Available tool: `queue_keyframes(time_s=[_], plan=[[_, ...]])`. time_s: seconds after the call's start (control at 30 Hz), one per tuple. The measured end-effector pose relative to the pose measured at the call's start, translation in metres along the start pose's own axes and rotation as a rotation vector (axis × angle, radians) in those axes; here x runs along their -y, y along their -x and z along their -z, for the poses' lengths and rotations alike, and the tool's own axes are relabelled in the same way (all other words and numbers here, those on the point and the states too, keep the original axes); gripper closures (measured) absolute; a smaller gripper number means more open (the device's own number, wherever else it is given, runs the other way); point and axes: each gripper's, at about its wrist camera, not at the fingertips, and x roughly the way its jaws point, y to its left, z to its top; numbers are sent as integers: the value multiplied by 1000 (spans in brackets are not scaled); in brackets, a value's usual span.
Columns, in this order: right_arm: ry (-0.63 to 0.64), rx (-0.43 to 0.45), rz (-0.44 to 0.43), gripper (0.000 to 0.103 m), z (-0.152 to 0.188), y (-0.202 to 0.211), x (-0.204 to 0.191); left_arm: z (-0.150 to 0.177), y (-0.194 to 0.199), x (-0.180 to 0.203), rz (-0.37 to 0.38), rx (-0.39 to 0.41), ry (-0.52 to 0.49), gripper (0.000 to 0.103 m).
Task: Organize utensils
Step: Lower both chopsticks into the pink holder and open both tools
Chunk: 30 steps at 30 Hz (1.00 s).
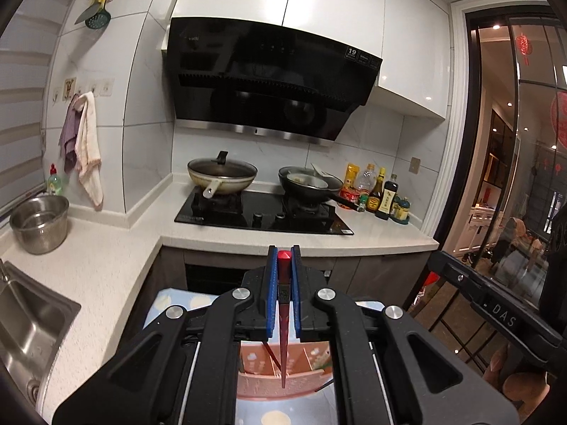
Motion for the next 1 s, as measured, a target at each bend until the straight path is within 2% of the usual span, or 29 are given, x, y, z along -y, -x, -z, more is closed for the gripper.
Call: queue_keyframes(time_s=[0.13, 0.27, 0.53, 0.73, 0.8, 0.83, 0.9, 1.0], plan=[[23, 4, 9, 96, -12, -23, -4, -11, -17, -5, -9, 11, -6, 96], [41, -25, 17, 96, -9, -47, -6, -12, -37, -11, -22, 5, -14, 96], [37, -141, 29, 96, 27, -86, 0, 14, -70, -24, -31, -81, 8, 96], [41, -218, 21, 96, 53, -100, 0, 33, -81, -32, -34, -130, 32, 96], [42, -219, 25, 96, 57, -98, 0, 37, -81, -33, -34, -143, 41, 96], [41, -217, 28, 92, 59, -97, 0, 39, -80, -35, -37, -149, 47, 96], [31, -217, 27, 90, 63, -93, 0, 43, -78, -36, -43, -155, 50, 95], [27, -215, 31, 82, 66, -86, 0, 49, -72, -38, -53, -164, 58, 83]])
